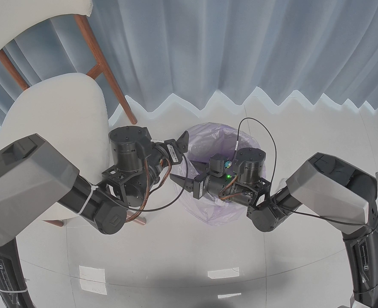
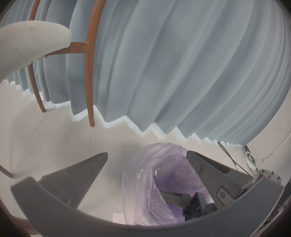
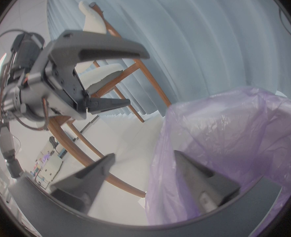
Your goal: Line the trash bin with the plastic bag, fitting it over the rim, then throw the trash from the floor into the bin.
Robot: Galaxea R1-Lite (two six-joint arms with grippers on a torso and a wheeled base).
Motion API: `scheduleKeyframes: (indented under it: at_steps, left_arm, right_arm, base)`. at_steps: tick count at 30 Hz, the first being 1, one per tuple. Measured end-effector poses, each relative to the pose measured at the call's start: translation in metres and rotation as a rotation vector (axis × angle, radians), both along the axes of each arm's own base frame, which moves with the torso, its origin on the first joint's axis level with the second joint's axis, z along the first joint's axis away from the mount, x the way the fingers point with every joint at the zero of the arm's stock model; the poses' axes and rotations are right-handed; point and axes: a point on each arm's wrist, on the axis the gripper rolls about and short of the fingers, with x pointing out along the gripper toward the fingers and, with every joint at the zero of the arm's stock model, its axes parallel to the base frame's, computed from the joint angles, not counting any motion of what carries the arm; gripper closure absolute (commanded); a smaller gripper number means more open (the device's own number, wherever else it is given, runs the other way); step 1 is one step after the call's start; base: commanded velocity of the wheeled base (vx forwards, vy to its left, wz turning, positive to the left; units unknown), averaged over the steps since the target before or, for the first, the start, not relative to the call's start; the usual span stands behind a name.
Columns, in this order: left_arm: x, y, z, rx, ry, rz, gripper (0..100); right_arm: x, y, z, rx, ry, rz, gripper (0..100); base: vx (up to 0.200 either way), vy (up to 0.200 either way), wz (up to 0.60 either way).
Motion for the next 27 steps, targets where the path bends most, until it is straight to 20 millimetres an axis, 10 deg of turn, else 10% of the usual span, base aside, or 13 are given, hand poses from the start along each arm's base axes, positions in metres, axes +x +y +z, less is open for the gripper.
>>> scheduleKeyframes:
  at_steps: [14, 27]
  left_arm:
    - [-0.006, 0.010, 0.018, -0.021, -0.033, 0.017, 0]
    - [-0.096, 0.083, 0.065, -0.039, -0.078, 0.064, 0]
  right_arm:
    - [-0.007, -0.066, 0.050, 0.066, 0.053, -0.149, 0]
    - [-0.058, -0.239, 0.102, 0.062, 0.293, -0.571, 0]
  base:
    - [0.000, 0.000, 0.00]
    - [0.000, 0.000, 0.00]
